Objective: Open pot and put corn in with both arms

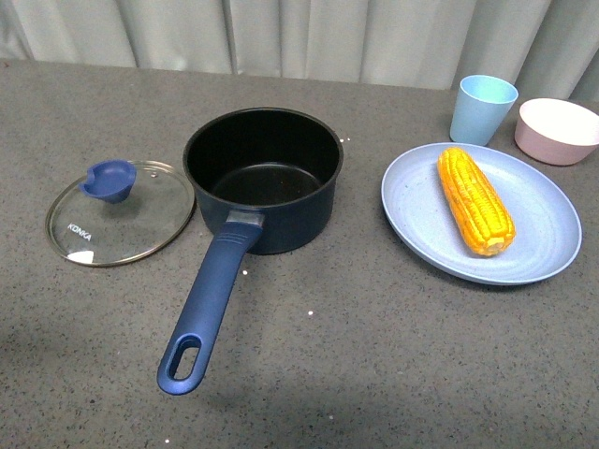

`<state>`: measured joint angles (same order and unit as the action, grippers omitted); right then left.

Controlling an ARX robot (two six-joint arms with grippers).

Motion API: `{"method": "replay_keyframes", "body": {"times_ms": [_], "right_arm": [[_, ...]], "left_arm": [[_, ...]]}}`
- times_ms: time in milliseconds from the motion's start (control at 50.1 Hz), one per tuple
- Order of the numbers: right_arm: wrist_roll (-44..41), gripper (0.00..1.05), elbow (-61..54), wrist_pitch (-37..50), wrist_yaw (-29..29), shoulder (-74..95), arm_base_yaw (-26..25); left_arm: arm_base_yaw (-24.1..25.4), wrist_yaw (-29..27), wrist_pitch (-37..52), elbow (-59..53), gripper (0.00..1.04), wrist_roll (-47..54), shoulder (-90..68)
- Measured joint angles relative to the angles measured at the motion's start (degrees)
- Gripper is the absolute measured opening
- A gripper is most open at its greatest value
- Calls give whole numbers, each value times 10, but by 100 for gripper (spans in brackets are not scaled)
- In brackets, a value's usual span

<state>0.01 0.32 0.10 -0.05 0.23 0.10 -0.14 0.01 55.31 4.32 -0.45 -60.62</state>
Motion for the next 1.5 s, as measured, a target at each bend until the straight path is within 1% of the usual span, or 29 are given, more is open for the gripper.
{"method": "replay_keyframes", "body": {"times_ms": [239,459,619,1177,1497], "right_arm": [[0,96,0,0,0,0,0],[0,96,0,0,0,0,0],[0,96,0,0,0,0,0],[0,96,0,0,0,0,0],[0,96,0,0,0,0,0]], "left_arm": [[0,0,-74,-22,4,0,99],[0,0,-184,-32,4,0,228],[0,0,-241,-32,4,0,290],[0,0,-379,-32,4,0,434],[0,0,-429,-32,4,0,485]]}}
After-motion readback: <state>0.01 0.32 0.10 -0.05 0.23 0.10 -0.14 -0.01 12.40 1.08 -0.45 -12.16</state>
